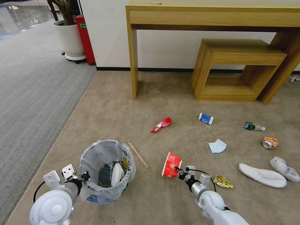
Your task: Pick up the trash bin and place the garbage on the floor into it.
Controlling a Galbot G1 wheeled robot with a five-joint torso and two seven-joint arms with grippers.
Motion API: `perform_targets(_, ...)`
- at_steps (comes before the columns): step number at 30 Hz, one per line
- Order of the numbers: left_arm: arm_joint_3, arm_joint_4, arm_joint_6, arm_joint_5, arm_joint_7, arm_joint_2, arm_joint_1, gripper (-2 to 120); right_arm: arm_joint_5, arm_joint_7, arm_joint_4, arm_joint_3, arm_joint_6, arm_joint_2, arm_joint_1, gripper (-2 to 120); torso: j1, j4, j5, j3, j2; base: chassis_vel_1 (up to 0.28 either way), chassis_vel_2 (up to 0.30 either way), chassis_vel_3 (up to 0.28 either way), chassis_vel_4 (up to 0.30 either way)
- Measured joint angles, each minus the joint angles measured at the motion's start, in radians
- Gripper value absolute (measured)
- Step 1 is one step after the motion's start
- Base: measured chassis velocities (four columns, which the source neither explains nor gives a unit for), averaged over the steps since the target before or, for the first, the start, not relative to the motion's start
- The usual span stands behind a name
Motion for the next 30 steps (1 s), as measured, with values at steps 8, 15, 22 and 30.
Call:
perform_targets(8,0.016,0.013,0.002,0.014,0.007,0.001,-0.002,0,-0.073,-0.231,-0.007,0.018,0.179,-0.039,-0.016,0,0.000,0.0000,0.0000,0.000,0.000,0.000,0.000,0.000,0.000)
perform_targets(15,0.033,0.030,0.006,0.029,0.016,0.002,-0.007,0,-0.136,-0.417,-0.013,0.037,0.287,-0.058,-0.022,0,0.000,0.0001,0.0000,0.000,0.000,0.000,0.000,0.000,0.000)
perform_targets(22,0.053,0.041,0.008,0.043,0.022,0.007,-0.012,0,-0.219,-0.529,0.004,0.062,0.352,-0.080,-0.019,0,0.000,0.0001,0.0001,0.000,0.000,0.000,0.000,0.000,0.000)
perform_targets(30,0.095,0.062,0.010,0.073,0.033,0.018,-0.018,0,-0.269,-0.637,0.111,0.088,0.374,-0.148,-0.028,0,0.000,0.0001,-0.0001,0.000,0.000,0.000,0.000,0.000,0.000)
